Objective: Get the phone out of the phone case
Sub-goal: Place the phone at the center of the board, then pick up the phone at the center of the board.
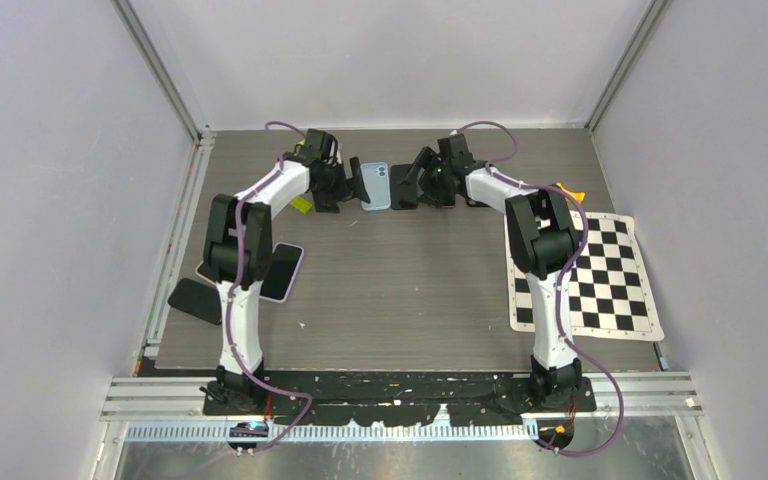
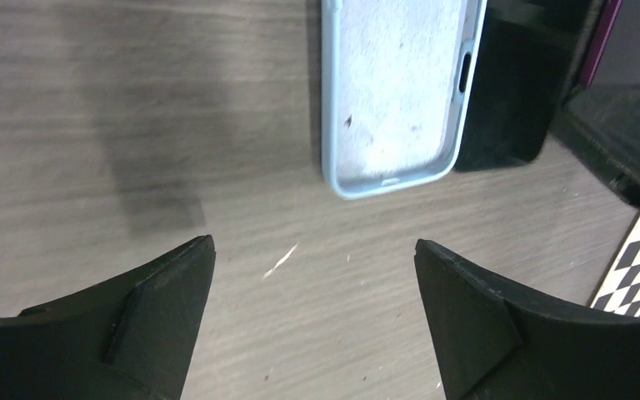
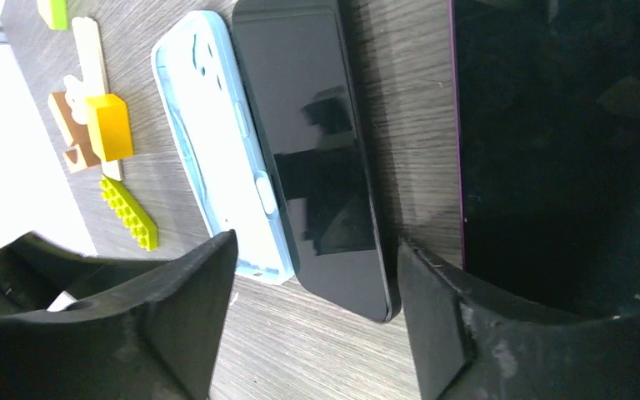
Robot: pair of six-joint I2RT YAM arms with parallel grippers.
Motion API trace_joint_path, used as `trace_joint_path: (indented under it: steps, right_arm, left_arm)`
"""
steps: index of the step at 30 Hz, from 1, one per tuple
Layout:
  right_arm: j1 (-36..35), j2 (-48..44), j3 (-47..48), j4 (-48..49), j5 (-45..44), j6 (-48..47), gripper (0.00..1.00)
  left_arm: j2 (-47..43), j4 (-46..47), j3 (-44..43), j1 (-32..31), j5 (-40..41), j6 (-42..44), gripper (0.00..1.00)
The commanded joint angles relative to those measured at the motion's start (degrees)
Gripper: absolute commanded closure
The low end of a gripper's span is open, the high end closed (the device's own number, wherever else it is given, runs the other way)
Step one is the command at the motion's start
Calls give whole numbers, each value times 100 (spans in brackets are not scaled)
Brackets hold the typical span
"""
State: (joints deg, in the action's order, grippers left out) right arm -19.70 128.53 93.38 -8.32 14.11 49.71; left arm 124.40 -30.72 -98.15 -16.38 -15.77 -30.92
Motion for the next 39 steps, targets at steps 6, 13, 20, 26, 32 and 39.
trace_joint_path:
  steps: [6,13,20,26,32,39]
  right_arm:
    - [-24,-1319,-55,-1131,-493,-1106,10]
    - [-131,-3000,-2221,-158,-165,-843,9]
    - [-742,-4771,-4339,1403,1,-27,9]
    - [-1008,-5726,-5111,1698,278,723,9]
    - [-1035,-6247,-5188,1371,344,629,8]
    - [-1035,-6490,-5307,1477,392,758,8]
  left_arm:
    - [-1881,-513,1112,37,1363,491,0]
    - [-3167,-244,2947,340,2064,150,0]
    - [-3910,71,4037,1039,2022,-235,0]
    - [-3725,187,4004,1499,1791,-140,0]
    - [-3267,460,4081,1969,1336,-419,0]
    - [-3096,931,4416,2148,757,-566,0]
